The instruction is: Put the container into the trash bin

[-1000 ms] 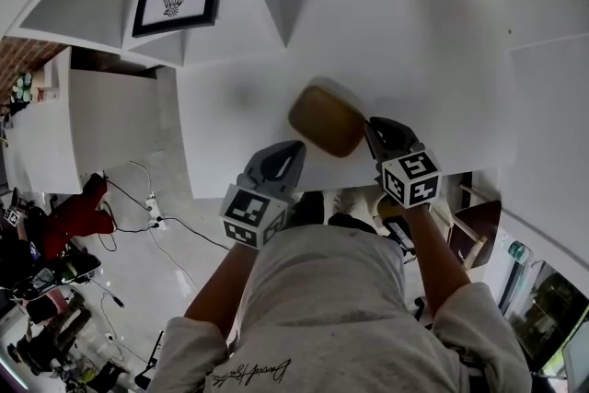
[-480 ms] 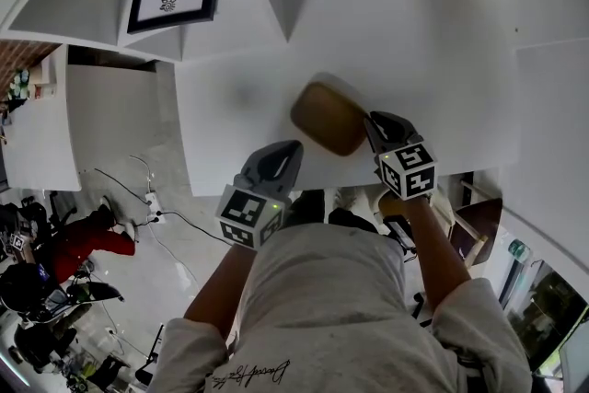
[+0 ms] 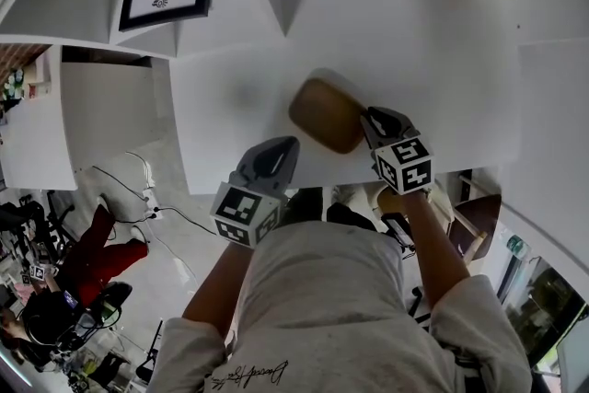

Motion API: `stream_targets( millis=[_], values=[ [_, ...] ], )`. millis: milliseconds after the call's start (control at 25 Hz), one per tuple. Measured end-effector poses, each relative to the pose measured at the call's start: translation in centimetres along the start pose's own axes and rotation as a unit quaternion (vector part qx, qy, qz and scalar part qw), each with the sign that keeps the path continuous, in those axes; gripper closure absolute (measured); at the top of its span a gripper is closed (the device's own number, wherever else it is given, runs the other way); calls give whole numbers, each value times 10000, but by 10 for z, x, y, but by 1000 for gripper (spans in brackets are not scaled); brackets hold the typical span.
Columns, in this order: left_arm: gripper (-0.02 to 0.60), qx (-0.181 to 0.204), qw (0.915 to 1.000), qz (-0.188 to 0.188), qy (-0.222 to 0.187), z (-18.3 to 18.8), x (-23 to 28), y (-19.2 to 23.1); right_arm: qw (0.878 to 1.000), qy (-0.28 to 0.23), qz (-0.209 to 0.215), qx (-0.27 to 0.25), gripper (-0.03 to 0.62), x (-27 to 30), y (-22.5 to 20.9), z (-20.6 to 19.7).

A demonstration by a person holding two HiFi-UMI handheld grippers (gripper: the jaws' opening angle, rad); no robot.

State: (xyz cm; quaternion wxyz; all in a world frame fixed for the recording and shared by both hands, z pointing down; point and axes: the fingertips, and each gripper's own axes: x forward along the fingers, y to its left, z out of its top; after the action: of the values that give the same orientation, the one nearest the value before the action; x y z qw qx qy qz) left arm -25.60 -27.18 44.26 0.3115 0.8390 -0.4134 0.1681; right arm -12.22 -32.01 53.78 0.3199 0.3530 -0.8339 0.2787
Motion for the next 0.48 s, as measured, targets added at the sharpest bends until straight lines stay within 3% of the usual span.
stream_targets(
  millis=[480],
  values=[
    [563,-49,10000,21,9,-3,-1,1,9999,153,20,46,514,9,-3,-6]
  ],
)
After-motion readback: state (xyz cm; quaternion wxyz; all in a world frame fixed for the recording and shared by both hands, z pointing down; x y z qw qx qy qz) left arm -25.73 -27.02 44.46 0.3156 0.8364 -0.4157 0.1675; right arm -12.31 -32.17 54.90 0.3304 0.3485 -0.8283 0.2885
